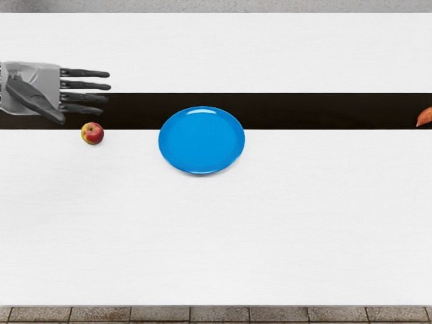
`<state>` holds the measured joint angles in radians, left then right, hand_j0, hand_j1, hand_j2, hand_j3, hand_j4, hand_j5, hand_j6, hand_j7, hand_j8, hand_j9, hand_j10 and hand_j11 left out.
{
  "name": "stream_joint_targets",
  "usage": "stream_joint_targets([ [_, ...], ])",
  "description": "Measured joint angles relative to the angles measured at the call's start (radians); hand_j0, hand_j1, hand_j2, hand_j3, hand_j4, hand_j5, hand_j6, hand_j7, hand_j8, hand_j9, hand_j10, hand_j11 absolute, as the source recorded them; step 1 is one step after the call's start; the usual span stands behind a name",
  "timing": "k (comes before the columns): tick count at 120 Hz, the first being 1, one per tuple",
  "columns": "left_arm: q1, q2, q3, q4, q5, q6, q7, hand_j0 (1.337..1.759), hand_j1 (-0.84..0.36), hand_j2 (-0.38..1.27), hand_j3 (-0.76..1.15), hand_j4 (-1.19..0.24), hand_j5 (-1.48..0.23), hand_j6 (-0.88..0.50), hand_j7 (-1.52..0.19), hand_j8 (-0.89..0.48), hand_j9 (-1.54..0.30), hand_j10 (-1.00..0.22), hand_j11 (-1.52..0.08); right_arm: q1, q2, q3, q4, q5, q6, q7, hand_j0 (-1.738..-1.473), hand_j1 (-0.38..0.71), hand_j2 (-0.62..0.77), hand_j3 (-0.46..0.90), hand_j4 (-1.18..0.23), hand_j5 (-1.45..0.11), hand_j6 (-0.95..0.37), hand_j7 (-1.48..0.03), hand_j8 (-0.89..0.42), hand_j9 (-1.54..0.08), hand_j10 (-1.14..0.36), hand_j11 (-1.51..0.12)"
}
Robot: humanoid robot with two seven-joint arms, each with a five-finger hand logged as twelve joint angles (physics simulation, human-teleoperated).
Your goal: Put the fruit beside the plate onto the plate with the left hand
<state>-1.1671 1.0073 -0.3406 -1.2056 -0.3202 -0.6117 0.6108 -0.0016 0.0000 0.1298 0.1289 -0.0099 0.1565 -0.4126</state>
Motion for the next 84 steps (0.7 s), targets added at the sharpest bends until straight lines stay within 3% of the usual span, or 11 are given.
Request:
stream_joint_targets([
  [28,-0.028,-0.004,-0.005,-0.029,0.058,0.000,0.000,1.658,0.33,0.00,0.00,-0.01,-0.02,-0.01,-0.02,-0.01,-0.02,-0.01,-0.02,0.005,0.000,-0.002,0.000,-0.006,0.000,0.000,-1.658,-0.35,0.00,0.00,0.00,0.00,0.00,0.00,0.00,0.00,0.00,0.00],
  [34,-0.056,-0.013,-0.008,-0.036,0.153,0.000,0.000,1.658,0.33,0.00,0.00,-0.01,-0.02,-0.01,-0.02,-0.01,-0.02,-0.01,-0.02,0.006,0.000,-0.002,0.000,-0.006,0.000,0.000,-1.658,-0.35,0.00,0.00,0.00,0.00,0.00,0.00,0.00,0.00,0.00,0.00],
  [40,-0.058,-0.012,-0.009,-0.089,0.277,0.016,0.000,1.658,0.33,0.00,0.00,-0.01,-0.02,-0.01,-0.02,-0.01,-0.02,-0.01,-0.02,0.006,0.000,-0.002,0.000,-0.007,0.000,0.000,-1.658,-0.35,0.00,0.00,0.00,0.00,0.00,0.00,0.00,0.00,0.00,0.00],
  [57,-0.037,-0.071,0.009,-0.234,0.664,0.271,0.000,1.658,0.33,0.00,0.00,-0.02,-0.02,-0.02,-0.02,-0.02,-0.02,-0.02,-0.02,0.007,0.000,-0.002,0.000,-0.007,-0.001,0.000,-1.658,-0.35,0.00,0.00,0.00,0.00,0.00,0.00,0.00,0.00,0.00,0.00],
  [74,-0.035,-0.124,0.054,-0.274,0.903,0.462,0.000,1.658,0.33,0.00,0.00,-0.02,-0.02,-0.02,-0.02,-0.02,-0.02,-0.02,-0.02,0.008,0.000,-0.002,0.000,-0.007,-0.001,0.000,-1.658,-0.35,0.00,0.00,0.00,0.00,0.00,0.00,0.00,0.00,0.00,0.00],
  [84,0.028,-0.183,0.070,-0.278,1.008,0.564,0.000,1.658,0.32,0.01,0.00,-0.03,-0.04,-0.03,-0.04,-0.03,-0.04,-0.03,-0.04,0.008,0.000,-0.002,0.000,-0.008,-0.002,0.000,-1.658,-0.35,0.00,0.00,0.00,0.00,0.00,0.00,0.00,0.00,0.00,0.00],
])
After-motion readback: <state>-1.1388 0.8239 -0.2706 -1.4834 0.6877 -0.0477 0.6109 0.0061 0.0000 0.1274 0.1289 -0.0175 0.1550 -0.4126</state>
